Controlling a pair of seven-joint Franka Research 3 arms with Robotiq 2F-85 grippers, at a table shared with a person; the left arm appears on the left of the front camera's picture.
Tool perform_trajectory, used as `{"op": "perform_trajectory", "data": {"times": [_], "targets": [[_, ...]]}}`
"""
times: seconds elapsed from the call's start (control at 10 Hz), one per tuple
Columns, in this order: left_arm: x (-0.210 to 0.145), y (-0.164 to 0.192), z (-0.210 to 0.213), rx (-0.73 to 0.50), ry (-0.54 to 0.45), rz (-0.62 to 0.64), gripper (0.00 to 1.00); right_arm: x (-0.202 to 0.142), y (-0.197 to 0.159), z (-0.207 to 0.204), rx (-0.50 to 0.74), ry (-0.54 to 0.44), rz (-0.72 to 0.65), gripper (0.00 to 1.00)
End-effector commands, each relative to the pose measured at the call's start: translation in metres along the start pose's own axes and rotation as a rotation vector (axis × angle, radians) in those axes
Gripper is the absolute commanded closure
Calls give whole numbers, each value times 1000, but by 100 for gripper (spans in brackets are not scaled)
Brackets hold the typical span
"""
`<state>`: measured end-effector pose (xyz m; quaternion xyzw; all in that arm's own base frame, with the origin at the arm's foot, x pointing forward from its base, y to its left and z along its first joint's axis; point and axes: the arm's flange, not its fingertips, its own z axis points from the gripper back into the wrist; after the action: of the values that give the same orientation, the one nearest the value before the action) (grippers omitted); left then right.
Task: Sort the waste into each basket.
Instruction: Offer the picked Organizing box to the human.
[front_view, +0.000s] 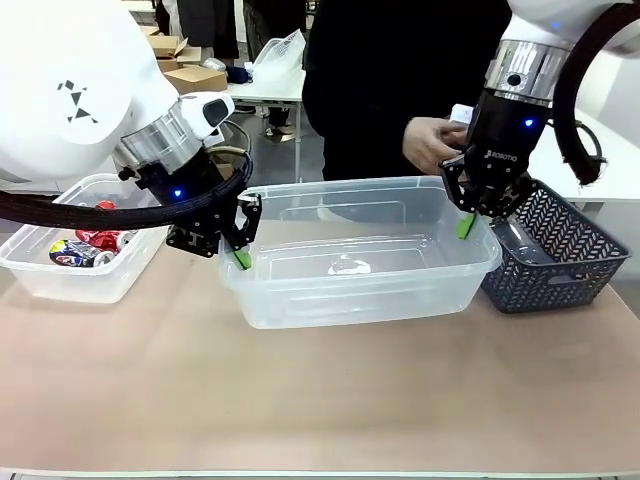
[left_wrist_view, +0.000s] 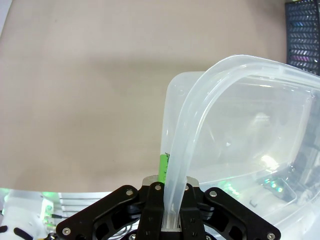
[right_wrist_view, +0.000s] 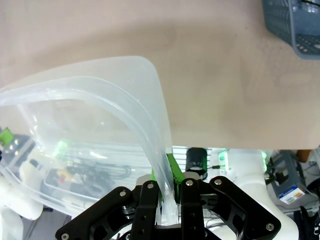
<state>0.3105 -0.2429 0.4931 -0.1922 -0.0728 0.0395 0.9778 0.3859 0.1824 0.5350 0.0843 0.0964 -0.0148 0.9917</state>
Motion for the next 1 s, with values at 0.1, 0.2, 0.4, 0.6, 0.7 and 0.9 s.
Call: {"op": "perform_trajectory", "data": {"times": [0.1,0.2,0.4,0.6,0.7,0.9], "targets": [[2,2,8,-17,-21,23,100,-1,-4,1,11,-4,-14,100],[2,2,8,-17,-21,23,100,-1,-4,1,11,-4,-14,100],[2,2,8,-17,-21,23,100,-1,-4,1,11,-4,-14,100],[2,2,8,-17,-21,23,100,-1,-4,1,11,-4,-14,100],[2,2,8,-17,-21,23,100,-1,-4,1,11,-4,-14,100],[2,2,8,-17,-21,23,100,-1,-4,1,11,-4,-14,100]]}}
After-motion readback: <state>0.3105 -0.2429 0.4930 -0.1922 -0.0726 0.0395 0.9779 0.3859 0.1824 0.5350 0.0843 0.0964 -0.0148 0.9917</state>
